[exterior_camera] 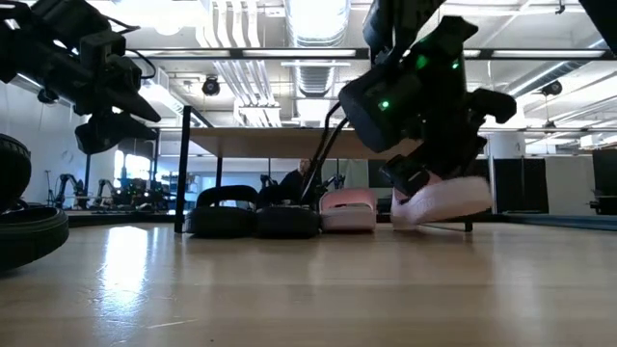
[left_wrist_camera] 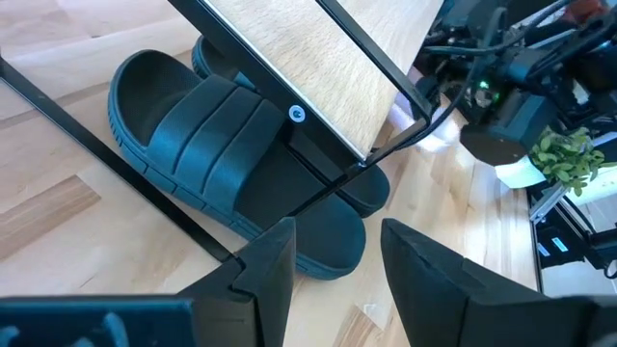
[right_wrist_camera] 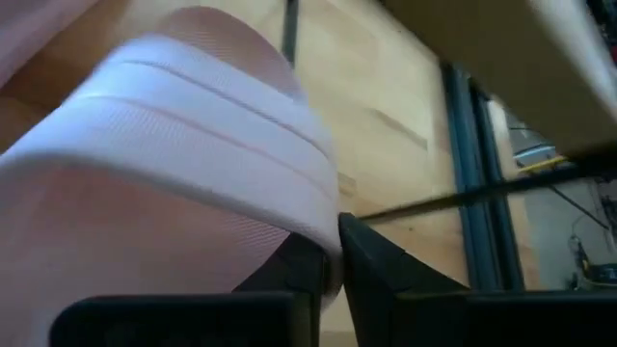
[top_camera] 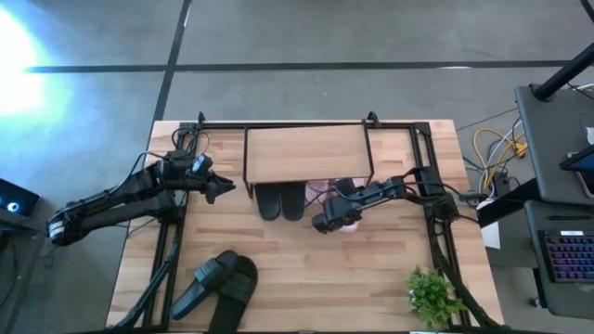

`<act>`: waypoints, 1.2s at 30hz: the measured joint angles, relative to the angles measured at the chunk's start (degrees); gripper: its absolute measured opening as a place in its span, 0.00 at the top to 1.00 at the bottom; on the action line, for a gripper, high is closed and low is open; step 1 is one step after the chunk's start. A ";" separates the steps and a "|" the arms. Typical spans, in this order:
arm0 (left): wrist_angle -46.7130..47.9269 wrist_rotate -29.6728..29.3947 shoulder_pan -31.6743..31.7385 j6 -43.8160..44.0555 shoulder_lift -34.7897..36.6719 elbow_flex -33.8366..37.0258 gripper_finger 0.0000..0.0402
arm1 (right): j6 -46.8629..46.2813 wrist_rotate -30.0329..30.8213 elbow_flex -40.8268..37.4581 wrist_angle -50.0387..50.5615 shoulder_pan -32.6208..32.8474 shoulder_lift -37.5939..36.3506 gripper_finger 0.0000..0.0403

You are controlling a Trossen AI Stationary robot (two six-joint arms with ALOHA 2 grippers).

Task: Pick and place slides into the shelf
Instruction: Put the pink slides under the shelf

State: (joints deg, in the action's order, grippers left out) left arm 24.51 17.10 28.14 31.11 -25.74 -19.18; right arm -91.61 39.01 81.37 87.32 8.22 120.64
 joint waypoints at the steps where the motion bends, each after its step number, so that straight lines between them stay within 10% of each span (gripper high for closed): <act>1: 0.00 0.00 0.01 0.00 0.00 0.00 0.65 | 1.70 -0.20 -0.18 -1.30 -0.13 0.00 0.91; 16: 0.00 -0.09 0.02 0.07 0.00 0.00 0.65 | 4.94 -8.99 1.89 2.16 4.01 -1.82 0.61; 25: -0.11 -0.11 0.02 0.07 0.00 0.00 0.65 | 0.20 -23.62 1.76 -10.69 11.90 -13.52 0.80; 36: -0.05 -0.13 0.02 -0.42 0.17 0.00 0.65 | -13.43 -27.77 -5.57 -19.73 14.88 -10.24 0.98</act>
State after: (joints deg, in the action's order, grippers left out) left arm 24.47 16.97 28.16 30.70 -25.56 -19.18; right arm -105.04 11.24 75.81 67.59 23.10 110.40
